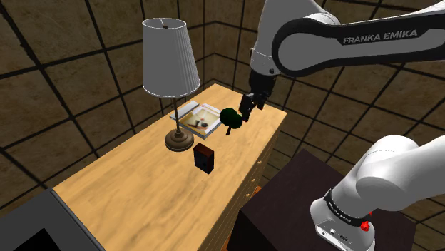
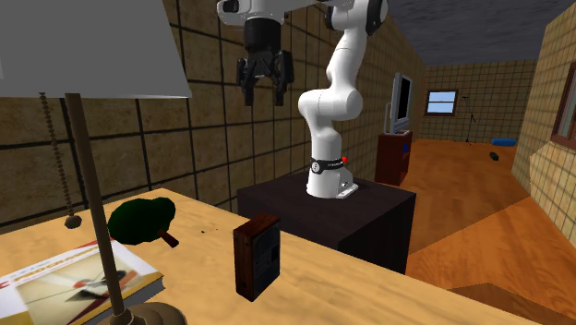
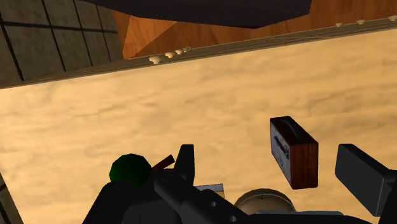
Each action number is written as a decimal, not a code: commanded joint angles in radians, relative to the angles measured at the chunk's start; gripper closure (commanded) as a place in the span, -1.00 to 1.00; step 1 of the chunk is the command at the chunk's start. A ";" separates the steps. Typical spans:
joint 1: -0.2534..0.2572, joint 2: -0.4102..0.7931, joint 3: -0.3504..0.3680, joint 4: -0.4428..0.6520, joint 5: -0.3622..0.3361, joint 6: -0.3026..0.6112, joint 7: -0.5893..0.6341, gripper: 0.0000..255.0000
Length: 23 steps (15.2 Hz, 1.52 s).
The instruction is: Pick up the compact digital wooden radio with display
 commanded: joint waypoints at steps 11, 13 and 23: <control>-0.018 0.432 0.184 0.084 -0.121 0.309 0.264 -1.00; -0.017 0.518 0.202 0.117 -0.173 0.345 0.324 -1.00; 0.027 0.783 0.190 0.210 -0.360 0.463 0.504 -1.00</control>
